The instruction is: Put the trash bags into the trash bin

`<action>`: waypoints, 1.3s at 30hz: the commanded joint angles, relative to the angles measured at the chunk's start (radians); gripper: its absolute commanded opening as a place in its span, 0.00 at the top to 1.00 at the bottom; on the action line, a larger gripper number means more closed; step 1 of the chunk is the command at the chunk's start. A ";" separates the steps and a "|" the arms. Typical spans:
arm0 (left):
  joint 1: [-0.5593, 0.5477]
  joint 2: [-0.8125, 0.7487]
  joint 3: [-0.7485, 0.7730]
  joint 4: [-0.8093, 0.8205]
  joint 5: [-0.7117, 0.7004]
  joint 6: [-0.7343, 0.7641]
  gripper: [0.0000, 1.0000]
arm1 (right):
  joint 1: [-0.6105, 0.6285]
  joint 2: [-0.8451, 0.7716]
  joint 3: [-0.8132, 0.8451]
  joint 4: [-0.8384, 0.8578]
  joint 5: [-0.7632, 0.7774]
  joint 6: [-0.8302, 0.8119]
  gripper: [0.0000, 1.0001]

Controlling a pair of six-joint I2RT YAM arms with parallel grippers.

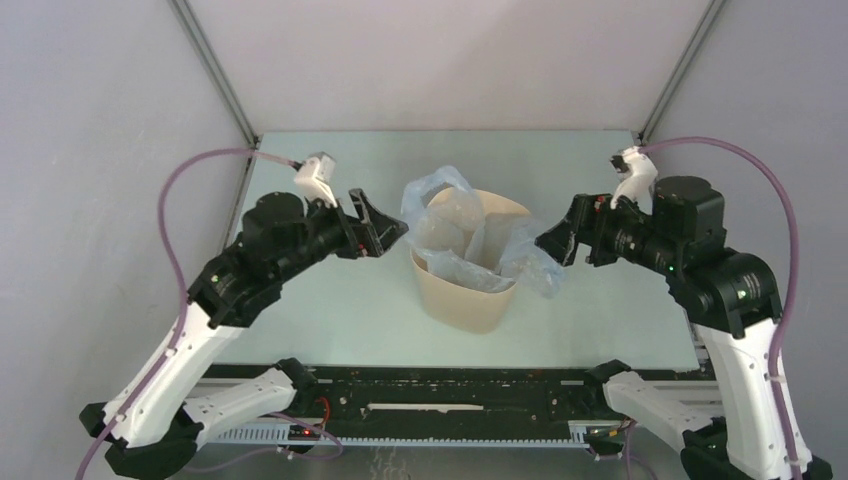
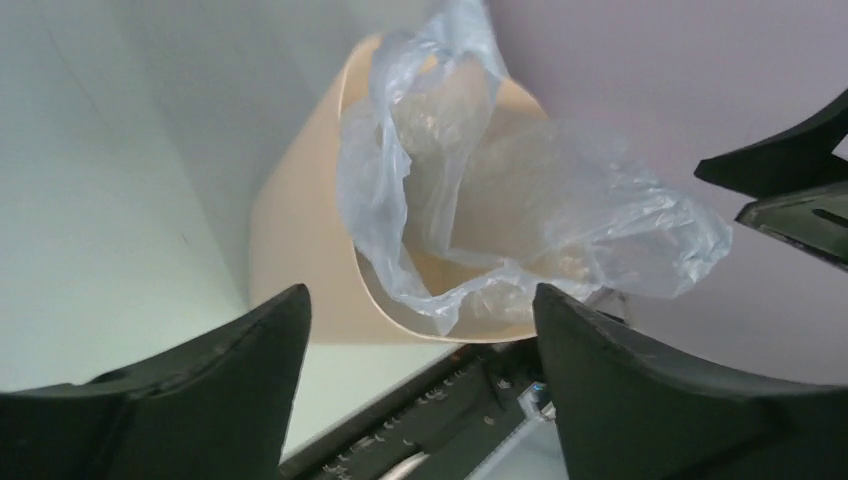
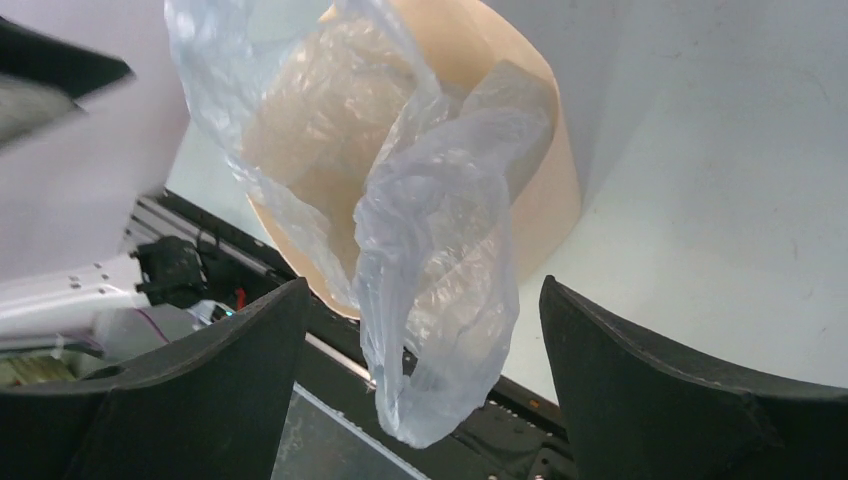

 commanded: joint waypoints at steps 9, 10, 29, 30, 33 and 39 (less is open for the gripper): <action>-0.031 0.382 0.503 -0.127 -0.110 0.413 0.02 | 0.366 0.054 0.016 0.054 0.421 -0.349 0.09; -0.038 0.421 0.534 -0.121 -0.104 0.440 0.02 | 0.392 0.060 0.017 0.044 0.453 -0.367 0.09; -0.047 0.843 0.917 -0.305 0.070 0.638 0.41 | 0.558 0.183 0.017 -0.035 0.612 -0.490 0.13; -0.046 0.831 0.903 -0.304 0.068 0.639 0.46 | 0.558 0.190 0.012 -0.032 0.610 -0.498 0.14; -0.042 0.781 0.811 -0.289 0.058 0.633 0.57 | 0.558 0.209 -0.001 -0.012 0.632 -0.500 0.25; -0.016 0.652 0.636 -0.185 -0.023 0.532 0.88 | 0.546 0.239 0.027 0.021 0.627 -0.397 0.57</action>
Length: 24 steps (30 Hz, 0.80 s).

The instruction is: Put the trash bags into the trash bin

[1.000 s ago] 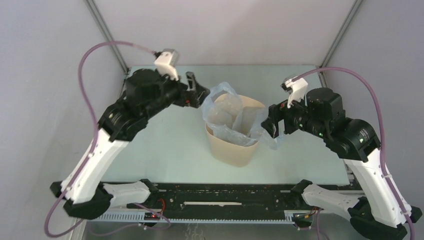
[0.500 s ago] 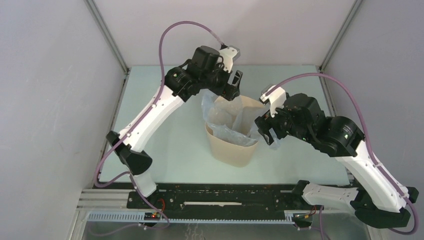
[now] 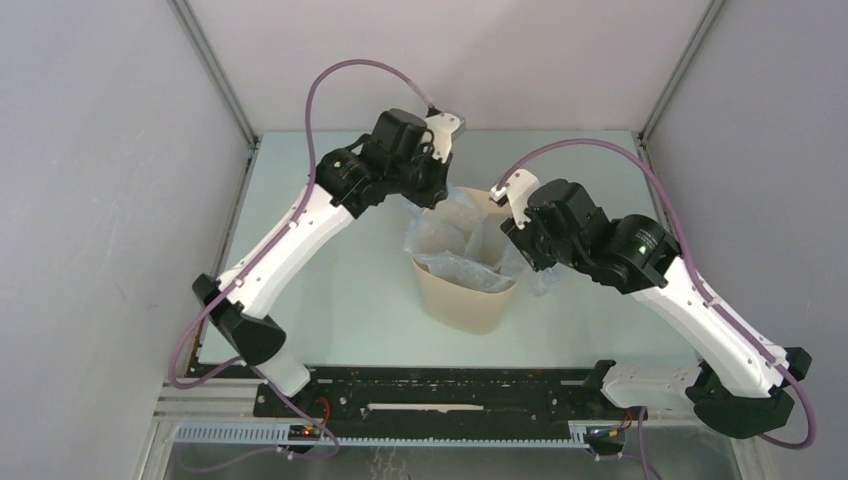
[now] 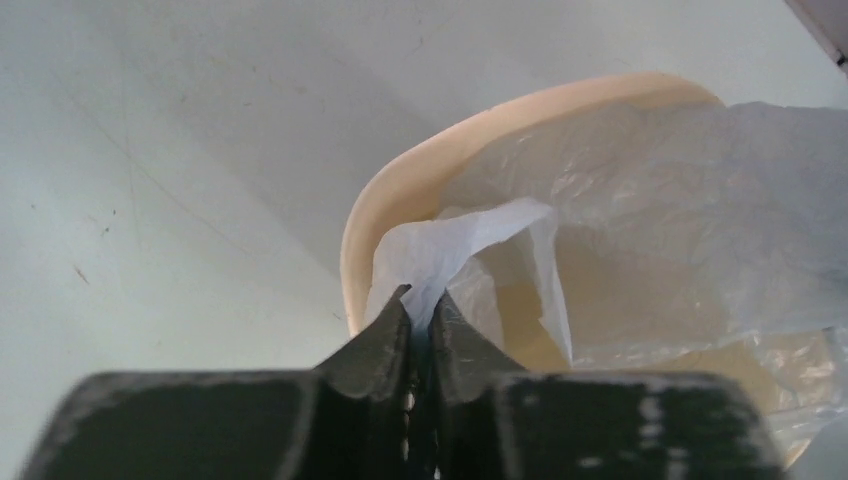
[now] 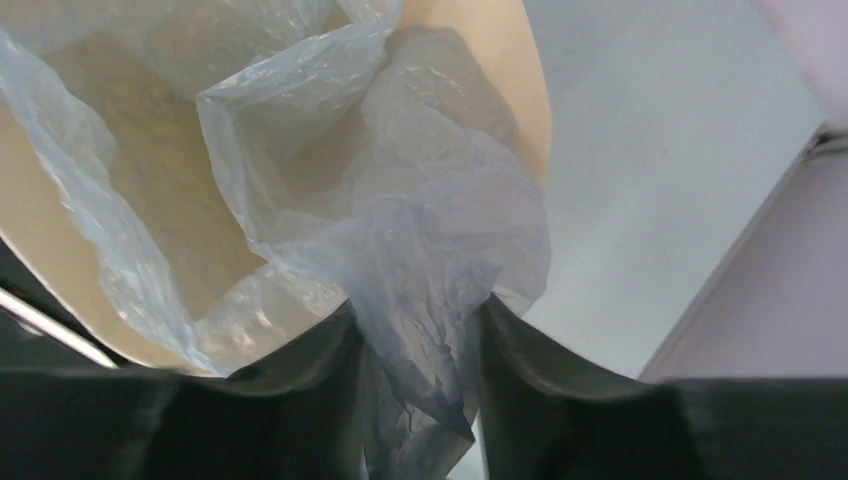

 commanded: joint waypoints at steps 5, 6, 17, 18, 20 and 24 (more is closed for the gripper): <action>0.123 -0.263 -0.257 0.266 -0.122 -0.236 1.00 | -0.226 -0.026 -0.010 0.102 -0.194 0.206 0.85; 0.149 -0.281 -0.291 0.295 -0.116 -0.269 1.00 | -0.291 -0.018 -0.002 0.096 -0.273 0.249 0.93; 0.314 -0.192 -0.305 0.348 -0.029 -0.473 1.00 | -0.830 0.151 -0.030 0.067 -0.948 0.415 1.00; 0.324 -0.161 -0.290 0.339 -0.010 -0.488 1.00 | -0.844 0.167 -0.026 0.065 -0.976 0.418 1.00; 0.339 -0.124 -0.267 0.333 0.029 -0.511 1.00 | -0.849 0.189 -0.025 0.073 -1.000 0.431 1.00; 0.367 -0.067 -0.261 0.333 0.061 -0.570 1.00 | -0.851 0.230 -0.028 0.086 -0.989 0.427 0.98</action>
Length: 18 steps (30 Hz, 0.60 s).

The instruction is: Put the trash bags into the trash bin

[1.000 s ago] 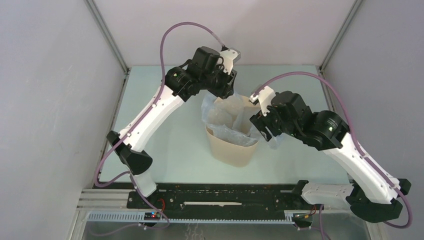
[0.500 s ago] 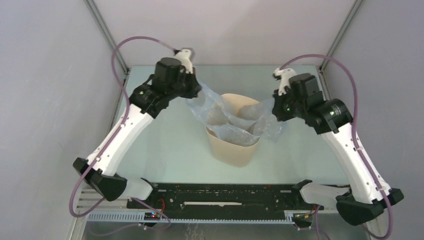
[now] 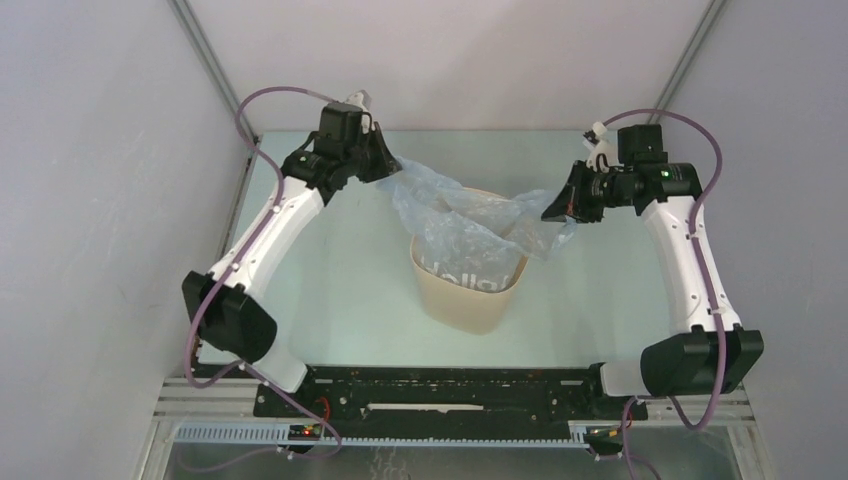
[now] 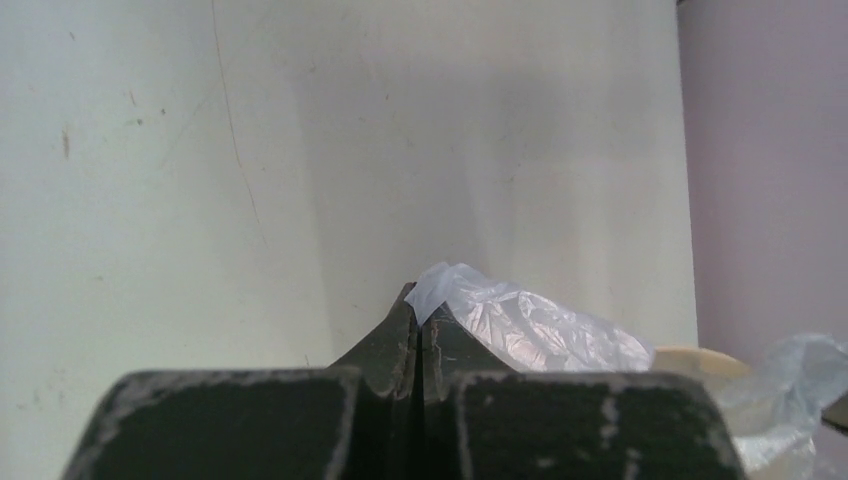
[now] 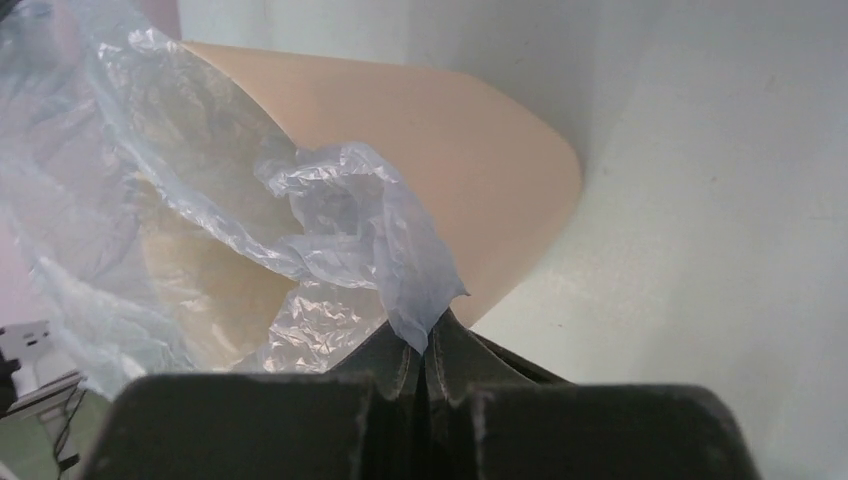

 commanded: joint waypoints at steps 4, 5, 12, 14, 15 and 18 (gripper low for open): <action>0.053 0.069 0.048 0.094 0.170 -0.142 1.00 | -0.008 0.058 0.039 -0.016 -0.084 -0.018 0.68; 0.053 0.068 0.049 0.096 0.178 -0.143 1.00 | -0.006 0.056 0.057 -0.041 -0.075 -0.037 0.60; 0.054 -0.013 -0.057 0.154 0.214 -0.169 1.00 | 0.154 -0.063 0.132 -0.091 0.219 -0.115 0.30; 0.054 -0.024 -0.074 0.171 0.244 -0.197 1.00 | 0.206 -0.099 0.152 -0.103 0.318 -0.115 0.27; 0.053 -0.033 -0.082 0.178 0.255 -0.207 1.00 | 0.236 -0.110 0.171 -0.115 0.377 -0.120 0.26; 0.054 -0.060 -0.110 0.193 0.255 -0.221 1.00 | 0.347 -0.109 0.245 -0.192 0.589 -0.168 0.24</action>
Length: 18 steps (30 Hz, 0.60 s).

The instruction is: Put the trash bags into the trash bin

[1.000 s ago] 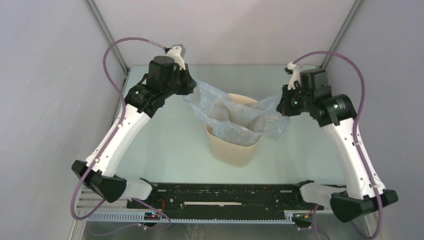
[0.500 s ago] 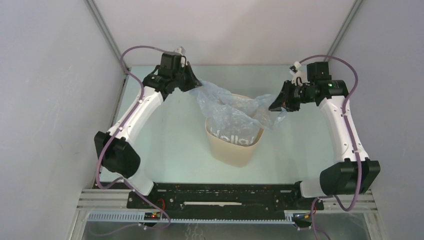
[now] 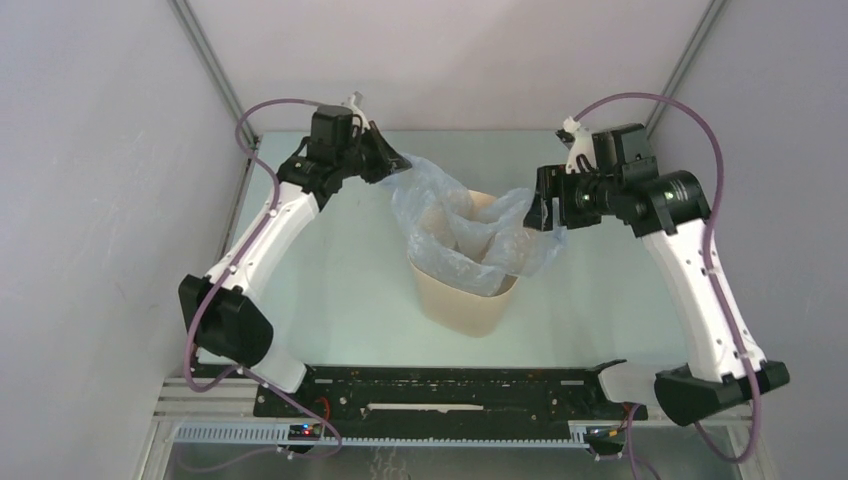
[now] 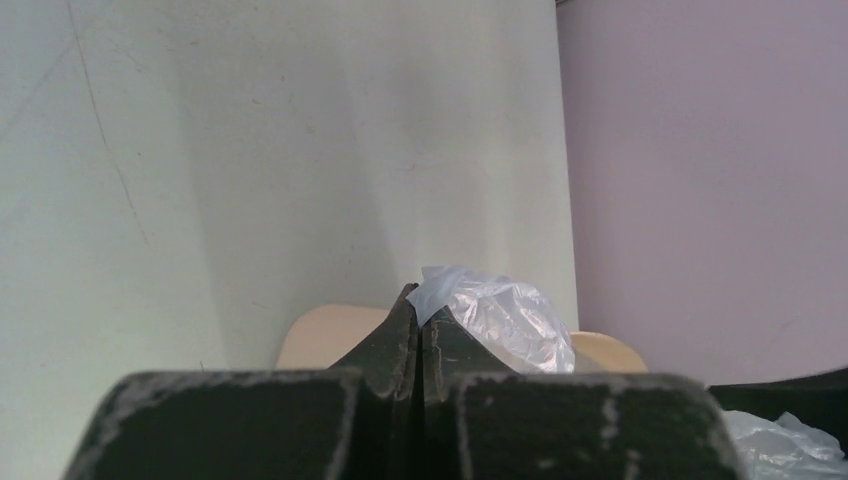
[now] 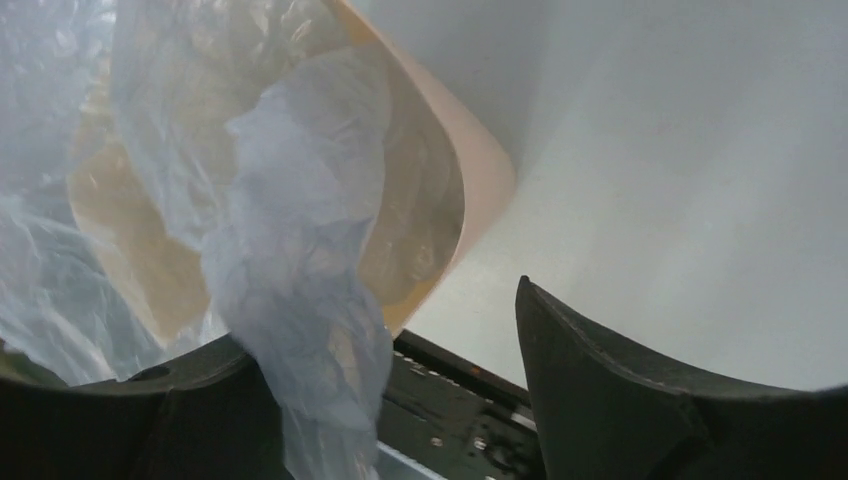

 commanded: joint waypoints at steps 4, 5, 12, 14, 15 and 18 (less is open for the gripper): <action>0.004 -0.108 -0.070 0.088 0.046 -0.071 1.00 | 0.208 -0.026 0.166 -0.145 0.534 -0.118 0.21; 0.004 -0.114 -0.076 0.095 0.055 -0.082 1.00 | 0.226 -0.036 0.166 -0.140 0.555 -0.129 0.20; -0.001 -0.197 -0.161 0.174 0.048 -0.151 1.00 | 0.330 -0.180 0.121 -0.032 0.432 -0.224 0.18; -0.001 -0.216 -0.182 0.189 0.045 -0.162 1.00 | 0.413 -0.242 0.017 0.069 0.401 -0.325 0.18; -0.001 -0.223 -0.187 0.190 0.043 -0.165 1.00 | 0.464 -0.268 -0.024 0.119 0.413 -0.389 0.18; -0.001 -0.237 -0.204 0.192 0.040 -0.173 1.00 | 0.598 -0.301 -0.109 0.209 0.500 -0.600 0.16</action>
